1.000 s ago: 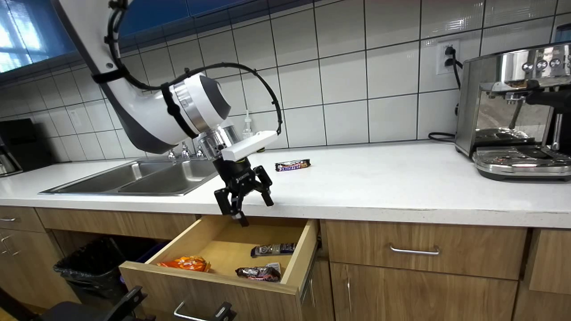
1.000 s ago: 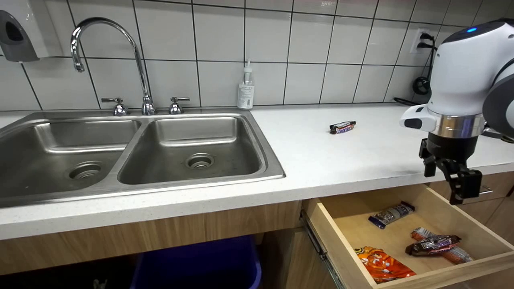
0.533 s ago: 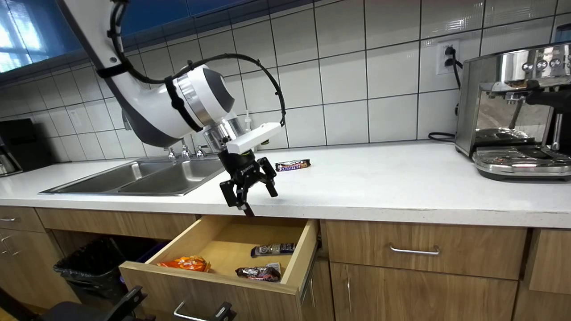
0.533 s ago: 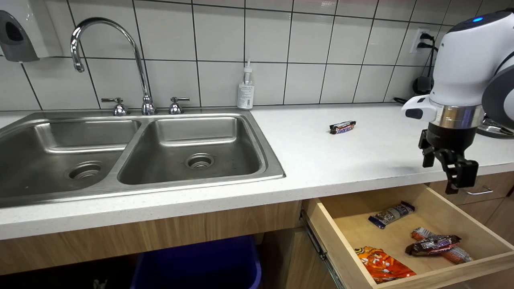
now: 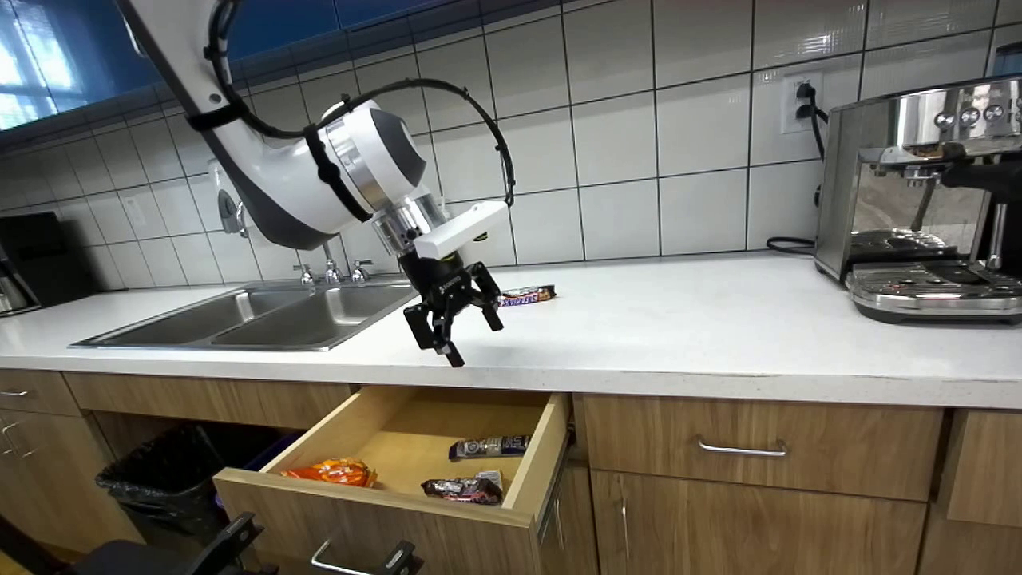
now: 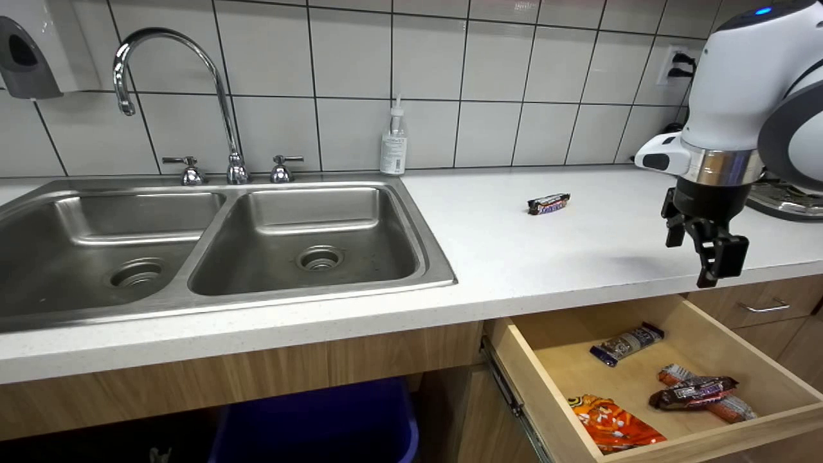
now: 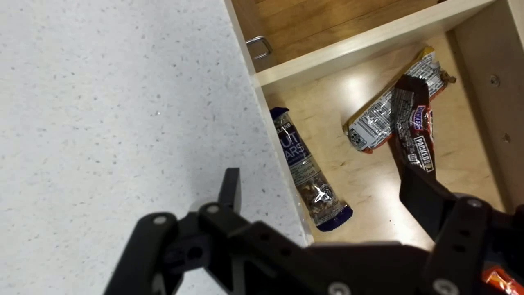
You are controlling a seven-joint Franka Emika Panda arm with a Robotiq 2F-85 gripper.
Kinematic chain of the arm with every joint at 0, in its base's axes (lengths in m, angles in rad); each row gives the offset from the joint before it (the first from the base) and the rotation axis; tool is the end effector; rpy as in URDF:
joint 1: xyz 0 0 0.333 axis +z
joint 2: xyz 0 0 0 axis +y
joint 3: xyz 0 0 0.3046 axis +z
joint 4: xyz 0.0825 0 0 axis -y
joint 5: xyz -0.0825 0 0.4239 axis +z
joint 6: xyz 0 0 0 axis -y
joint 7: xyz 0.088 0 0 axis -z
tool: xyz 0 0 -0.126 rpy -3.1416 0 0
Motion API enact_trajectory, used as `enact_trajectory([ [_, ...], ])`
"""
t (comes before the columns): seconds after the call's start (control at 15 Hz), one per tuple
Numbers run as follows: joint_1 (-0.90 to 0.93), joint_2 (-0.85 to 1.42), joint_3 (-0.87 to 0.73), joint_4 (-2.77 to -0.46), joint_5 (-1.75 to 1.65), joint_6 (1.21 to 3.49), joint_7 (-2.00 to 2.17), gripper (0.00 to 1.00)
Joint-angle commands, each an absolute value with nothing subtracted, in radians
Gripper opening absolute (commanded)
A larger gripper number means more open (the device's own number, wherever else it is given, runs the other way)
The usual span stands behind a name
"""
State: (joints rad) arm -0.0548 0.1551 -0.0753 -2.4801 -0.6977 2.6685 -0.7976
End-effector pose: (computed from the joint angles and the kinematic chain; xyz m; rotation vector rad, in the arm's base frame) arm 0.4916 -0.0523 0.1652 2.2569 1.6986 -0.1768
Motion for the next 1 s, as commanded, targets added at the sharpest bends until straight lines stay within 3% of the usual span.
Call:
enact_trajectory([
  [0.0, -0.068, 0.158, -0.058, -2.443, -0.658, 2.673, -0.837, 1.00],
  [0.93, -0.058, 0.255, -0.031, -2.272, -0.551, 2.658, -0.886, 1.00],
])
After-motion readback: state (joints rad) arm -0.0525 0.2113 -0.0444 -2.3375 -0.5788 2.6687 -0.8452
